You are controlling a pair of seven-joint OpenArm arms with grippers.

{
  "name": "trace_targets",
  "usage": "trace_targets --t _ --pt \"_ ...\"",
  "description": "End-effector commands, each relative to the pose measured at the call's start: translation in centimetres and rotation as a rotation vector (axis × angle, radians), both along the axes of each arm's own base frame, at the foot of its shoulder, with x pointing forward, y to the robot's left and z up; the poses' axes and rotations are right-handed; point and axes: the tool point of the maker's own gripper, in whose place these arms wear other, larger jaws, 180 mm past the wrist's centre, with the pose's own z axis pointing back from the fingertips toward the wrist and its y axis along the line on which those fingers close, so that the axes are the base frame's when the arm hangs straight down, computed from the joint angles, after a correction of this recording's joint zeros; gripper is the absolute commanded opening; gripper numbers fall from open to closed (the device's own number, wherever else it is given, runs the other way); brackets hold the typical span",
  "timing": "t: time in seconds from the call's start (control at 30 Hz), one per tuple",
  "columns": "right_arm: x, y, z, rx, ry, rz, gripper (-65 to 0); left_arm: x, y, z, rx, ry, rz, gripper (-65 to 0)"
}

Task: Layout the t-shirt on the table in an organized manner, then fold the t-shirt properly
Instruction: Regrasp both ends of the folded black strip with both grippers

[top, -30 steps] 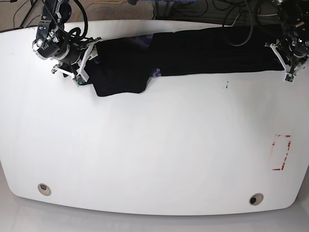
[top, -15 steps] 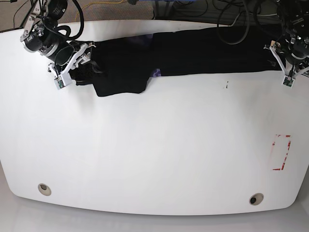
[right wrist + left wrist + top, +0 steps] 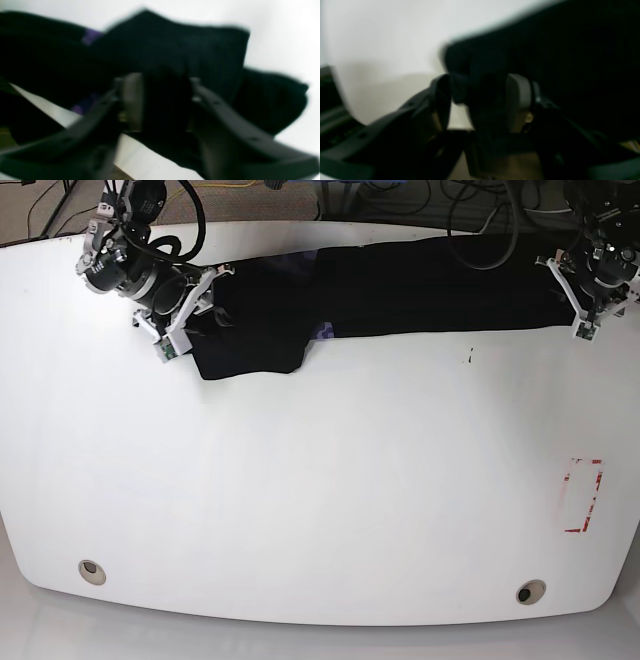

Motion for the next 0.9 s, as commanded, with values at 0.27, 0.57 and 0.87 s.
trace_targets --t 0.27,0.57,0.87 --pt "1.2 -0.8 -2.7 -0.095 -0.01 0.007 -56.9 -0.1 0.0 -4.1 -0.097 0.046 0.024 -40.6" --pt "3.2 -4.4 -5.2 -0.116 0.011 -0.031 -56.9 3.3 -1.7 -6.0 -0.12 0.062 -0.054 -40.6" --pt "6.2 -6.0 -3.7 -0.135 -0.049 -0.041 -56.8 7.4 -2.4 -5.1 -0.137 0.003 -0.074 -40.6"
